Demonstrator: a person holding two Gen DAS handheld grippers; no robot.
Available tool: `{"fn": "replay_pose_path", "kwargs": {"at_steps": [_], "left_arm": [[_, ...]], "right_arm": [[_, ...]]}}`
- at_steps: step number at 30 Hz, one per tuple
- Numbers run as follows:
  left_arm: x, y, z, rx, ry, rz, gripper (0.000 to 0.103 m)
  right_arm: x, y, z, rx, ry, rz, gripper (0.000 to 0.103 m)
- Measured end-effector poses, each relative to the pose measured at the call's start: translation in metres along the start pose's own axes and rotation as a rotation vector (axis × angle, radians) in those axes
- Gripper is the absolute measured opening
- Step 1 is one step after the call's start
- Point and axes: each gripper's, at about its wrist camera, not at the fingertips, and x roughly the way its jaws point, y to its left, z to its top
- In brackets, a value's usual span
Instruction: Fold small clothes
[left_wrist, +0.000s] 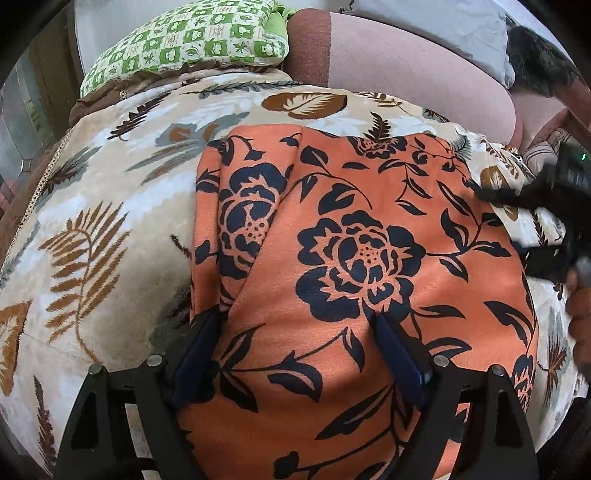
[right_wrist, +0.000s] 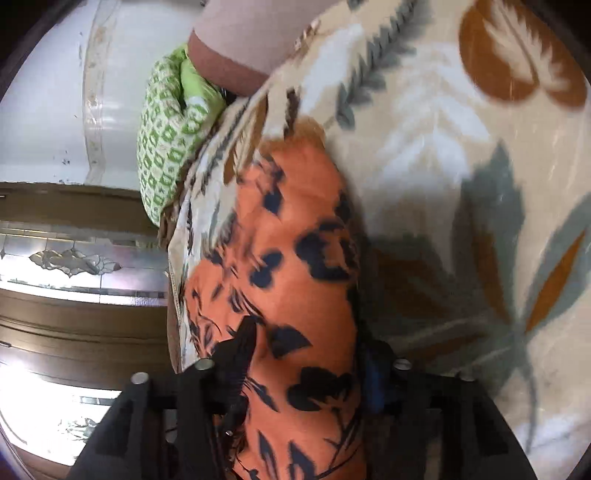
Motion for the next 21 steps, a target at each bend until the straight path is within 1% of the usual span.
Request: {"fn": "replay_pose_path", "kwargs": {"at_steps": [1,3,5,6,7,8,9,10,11,12,13,14,15,16,17,18,20,21], "left_arm": [[0.000,0.000,0.000,-0.001,0.000,0.001,0.088],[0.000,0.000,0.000,-0.002,0.002,-0.004,0.088],[0.000,0.000,0.000,-0.004,0.000,-0.006,0.088],[0.000,0.000,0.000,-0.003,-0.001,-0.006,0.088],[0.000,0.001,0.000,-0.004,-0.001,-0.006,0.088],[0.000,0.002,-0.001,-0.007,0.000,-0.006,0.088],[0.000,0.003,-0.001,-0.010,-0.001,-0.012,0.088],[0.000,0.004,-0.001,-0.009,-0.001,-0.016,0.088],[0.001,0.004,-0.001,-0.005,-0.004,-0.017,0.088],[0.001,0.002,-0.001,0.001,-0.004,-0.014,0.088],[0.001,0.001,0.000,0.005,-0.004,-0.008,0.088],[0.001,0.001,0.000,0.000,-0.003,-0.004,0.088],[0.002,0.002,0.000,-0.005,-0.002,-0.006,0.089],[0.002,0.003,0.000,-0.006,-0.001,-0.008,0.089],[0.003,0.003,0.000,-0.007,-0.001,-0.009,0.089],[0.003,0.003,0.000,-0.009,-0.001,-0.010,0.089],[0.002,0.002,0.000,-0.009,-0.002,-0.009,0.089],[0.002,0.002,0.000,-0.009,-0.003,-0.008,0.089]], "right_arm": [[-0.002,0.004,0.004,-0.008,-0.020,-0.004,0.069],[0.004,0.010,0.015,-0.019,-0.016,-0.006,0.072],[0.015,0.011,0.025,-0.038,-0.003,-0.028,0.072],[0.022,0.010,0.031,-0.026,-0.001,-0.014,0.072],[0.025,0.007,0.034,0.003,0.016,0.022,0.062],[0.027,0.009,0.034,0.003,0.025,0.030,0.051],[0.020,0.010,0.032,-0.024,0.012,0.014,0.038],[0.015,0.014,0.031,-0.049,-0.011,-0.009,0.032],[0.018,0.011,0.032,-0.042,-0.029,-0.065,0.030],[0.029,-0.001,0.036,0.015,-0.024,-0.106,0.028],[0.035,-0.021,0.039,0.092,-0.006,-0.064,0.027],[0.035,-0.023,0.040,0.101,-0.006,-0.041,0.027],[0.032,-0.017,0.039,0.064,-0.015,-0.050,0.028],[0.027,-0.008,0.038,0.015,-0.024,-0.075,0.032],[0.020,0.001,0.036,-0.010,-0.037,-0.094,0.033],[0.014,0.004,0.034,-0.011,-0.042,-0.090,0.035],[-0.003,0.009,0.025,-0.010,-0.042,-0.076,0.058],[-0.011,0.011,0.017,-0.019,-0.041,-0.079,0.072]]}}
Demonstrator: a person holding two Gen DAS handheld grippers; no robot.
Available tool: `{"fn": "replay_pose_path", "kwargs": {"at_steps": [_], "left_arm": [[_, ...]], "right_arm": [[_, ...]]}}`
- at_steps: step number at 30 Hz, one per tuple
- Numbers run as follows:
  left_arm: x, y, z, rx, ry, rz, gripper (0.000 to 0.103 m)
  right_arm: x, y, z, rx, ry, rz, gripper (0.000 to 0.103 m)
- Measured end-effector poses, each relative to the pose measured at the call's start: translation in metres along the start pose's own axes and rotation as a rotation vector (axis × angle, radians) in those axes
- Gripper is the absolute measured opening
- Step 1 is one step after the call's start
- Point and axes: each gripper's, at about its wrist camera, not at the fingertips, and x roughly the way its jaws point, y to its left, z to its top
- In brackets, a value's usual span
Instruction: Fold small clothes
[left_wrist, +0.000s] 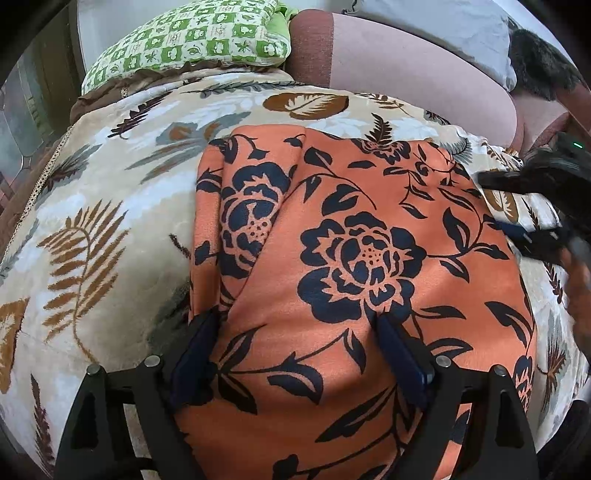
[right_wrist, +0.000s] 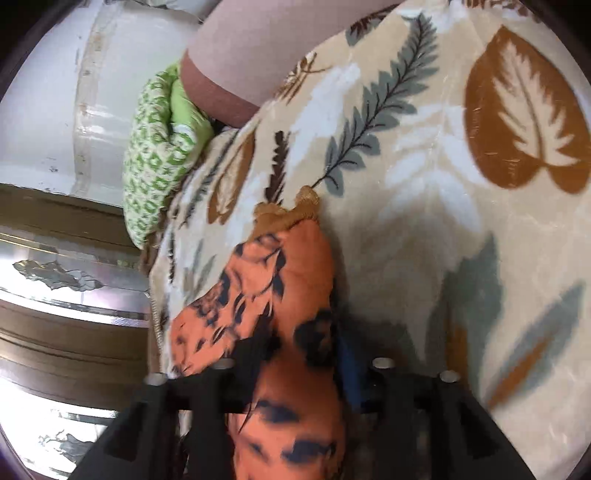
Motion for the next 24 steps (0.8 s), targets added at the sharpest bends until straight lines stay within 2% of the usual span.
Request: {"fn": "replay_pose_path", "kwargs": {"at_steps": [5,8,11,12,13,15,18,20,21,23,24], "left_arm": [[0.000,0.000,0.001,0.000,0.007,-0.002,0.089],[0.000,-0.001,0.001,0.003,0.006,0.004,0.089],[0.000,-0.001,0.001,0.000,0.011,0.005,0.089],[0.001,-0.001,0.002,-0.002,0.015,0.003,0.089],[0.001,-0.001,0.002,-0.001,0.019,0.001,0.089],[0.002,0.000,0.002,0.001,0.021,-0.004,0.090],[0.003,0.000,0.002,0.005,0.021,-0.003,0.090],[0.005,-0.003,0.001,0.018,0.018,0.014,0.091],[0.004,-0.003,0.002,0.018,0.016,0.019,0.091],[0.004,0.001,0.003,0.001,0.022,0.007,0.091],[0.005,0.002,0.003,-0.003,0.025,0.000,0.092]], "right_arm": [[-0.035,0.006,-0.066,-0.052,0.077,0.061,0.073],[-0.038,-0.002,-0.096,-0.025,0.109,0.093,0.073],[-0.021,-0.011,-0.106,0.041,0.137,0.155,0.073],[-0.012,-0.016,-0.108,0.064,0.160,0.162,0.068],[-0.008,-0.019,-0.110,0.074,0.161,0.138,0.043],[-0.011,-0.022,-0.116,0.106,0.133,0.146,0.039],[-0.016,-0.026,-0.125,0.094,0.108,0.108,0.037],[-0.005,-0.051,-0.126,0.220,0.130,0.158,0.034],[-0.008,-0.047,-0.126,0.210,0.130,0.152,0.036],[-0.021,-0.024,-0.128,0.096,0.114,0.106,0.038],[-0.022,-0.026,-0.128,0.080,0.116,0.093,0.039]]}}
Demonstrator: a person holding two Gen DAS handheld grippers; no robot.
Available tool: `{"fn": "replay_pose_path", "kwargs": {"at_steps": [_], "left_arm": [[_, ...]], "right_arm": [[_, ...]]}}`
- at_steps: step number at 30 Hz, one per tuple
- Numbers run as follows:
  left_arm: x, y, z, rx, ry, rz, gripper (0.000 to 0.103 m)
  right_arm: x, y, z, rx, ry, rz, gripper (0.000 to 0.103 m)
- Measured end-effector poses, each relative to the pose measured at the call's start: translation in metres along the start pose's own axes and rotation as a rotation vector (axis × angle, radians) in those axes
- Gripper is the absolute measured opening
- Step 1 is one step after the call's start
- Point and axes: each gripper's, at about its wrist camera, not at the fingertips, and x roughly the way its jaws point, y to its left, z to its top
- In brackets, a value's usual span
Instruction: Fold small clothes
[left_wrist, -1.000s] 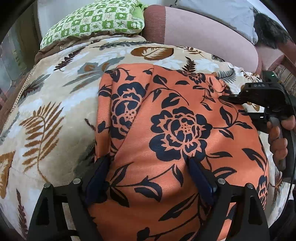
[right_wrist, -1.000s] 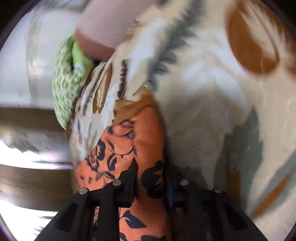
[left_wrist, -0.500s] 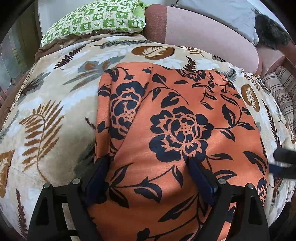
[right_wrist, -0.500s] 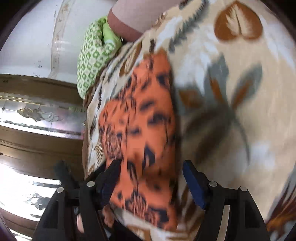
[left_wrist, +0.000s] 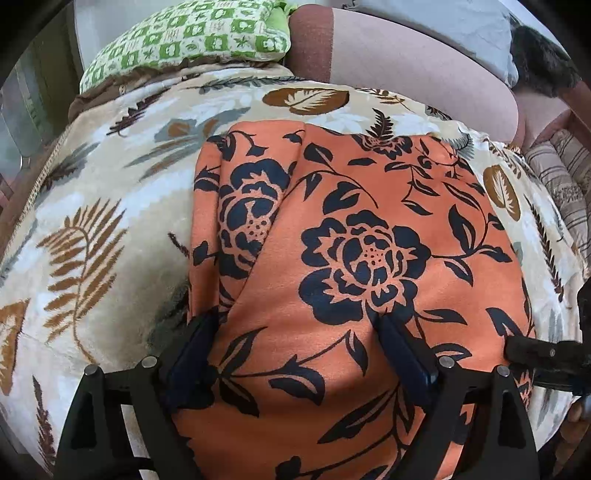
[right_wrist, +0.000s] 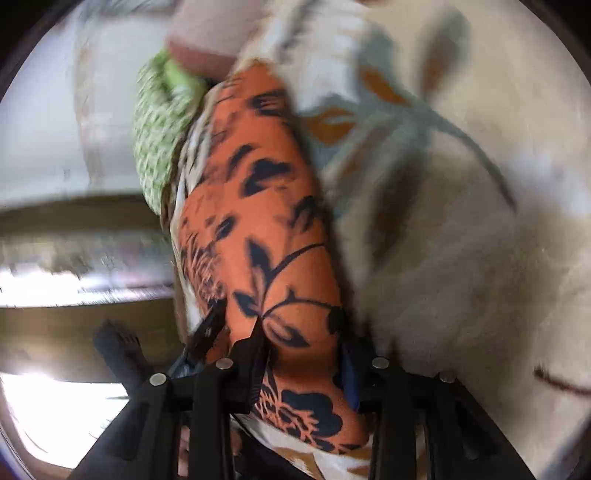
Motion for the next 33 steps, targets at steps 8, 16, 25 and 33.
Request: {"fn": "replay_pose_path", "kwargs": {"at_steps": [8,16,25,33], "left_arm": [[-0.064,0.036,-0.005,-0.141,-0.137,-0.136,0.090],[-0.077,0.125,-0.060,-0.486,-0.091,-0.337,0.090],[-0.036,0.102,-0.075,-0.545,0.052,-0.507,0.081],[-0.038,0.107,-0.076,-0.572,0.065,-0.500,0.032]], "right_arm": [[-0.033,0.024,-0.013,-0.065,-0.072,-0.107,0.053],[-0.011,0.097,-0.006,-0.357,-0.083,-0.123,0.062],[0.023,0.073,0.010,-0.279,-0.011,-0.124,0.063],[0.024,0.076,0.016,-0.298,-0.004,-0.142,0.063]]}}
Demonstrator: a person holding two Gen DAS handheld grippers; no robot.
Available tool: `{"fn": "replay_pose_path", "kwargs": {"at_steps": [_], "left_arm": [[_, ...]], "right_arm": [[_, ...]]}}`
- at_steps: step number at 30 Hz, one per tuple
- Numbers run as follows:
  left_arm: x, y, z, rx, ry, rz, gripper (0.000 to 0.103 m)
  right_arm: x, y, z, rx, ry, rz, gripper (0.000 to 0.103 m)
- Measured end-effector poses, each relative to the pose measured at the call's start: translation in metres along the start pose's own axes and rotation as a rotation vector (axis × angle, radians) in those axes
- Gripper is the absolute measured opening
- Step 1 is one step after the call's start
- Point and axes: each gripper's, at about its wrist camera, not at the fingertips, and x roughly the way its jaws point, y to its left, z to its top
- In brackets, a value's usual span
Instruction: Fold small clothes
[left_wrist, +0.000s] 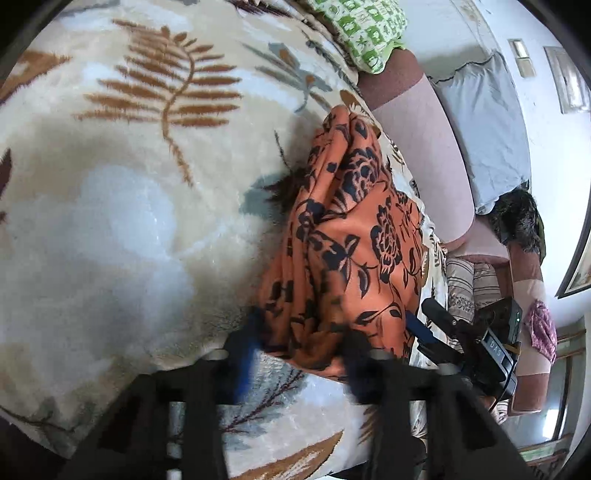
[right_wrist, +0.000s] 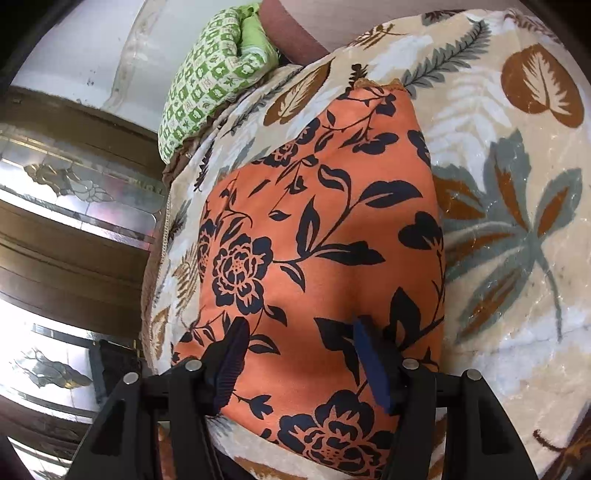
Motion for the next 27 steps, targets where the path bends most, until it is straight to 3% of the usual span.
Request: {"fn": "replay_pose_path", "kwargs": {"at_steps": [3,5,6,9,12,13,14,15,22,25,27], "left_arm": [[-0.009,-0.018,-0.005,0.117,-0.089,0.082,0.026],[0.009,-0.011,-0.007,0.117,-0.041,0.164,0.025],[0.016,-0.002,-0.007,0.086,-0.013,0.165,0.025],[0.003,-0.014,-0.004,0.106,-0.029,0.151,0.025],[-0.019,-0.036,0.003,0.185,-0.125,0.125,0.043],[-0.024,-0.042,0.009,0.204,-0.155,0.111,0.059],[-0.024,-0.045,0.016,0.207,-0.164,0.107,0.067],[-0.021,-0.048,0.026,0.212,-0.165,0.112,0.067],[0.045,-0.048,0.101,0.188,-0.020,0.114,0.066],[0.071,-0.047,0.113,0.181,0.049,0.100,0.066],[0.087,-0.044,0.124,0.152,0.075,0.081,0.049]], "right_arm": [[0.002,0.000,0.001,0.001,0.000,0.002,0.063],[0.002,-0.001,0.001,0.002,0.003,0.006,0.063],[0.003,-0.001,0.001,0.004,0.007,0.006,0.063],[0.003,-0.001,0.001,0.002,0.013,0.005,0.063],[0.002,-0.003,0.002,0.006,0.015,0.012,0.063],[0.002,-0.004,0.002,0.008,0.014,0.016,0.063],[0.002,-0.004,0.001,0.006,0.014,0.016,0.063],[0.002,-0.004,0.001,0.004,0.014,0.018,0.063],[0.001,-0.008,0.001,0.009,0.013,0.046,0.063],[-0.001,-0.011,0.000,0.024,0.010,0.065,0.063],[-0.002,-0.013,0.000,0.023,0.009,0.075,0.063]]}}
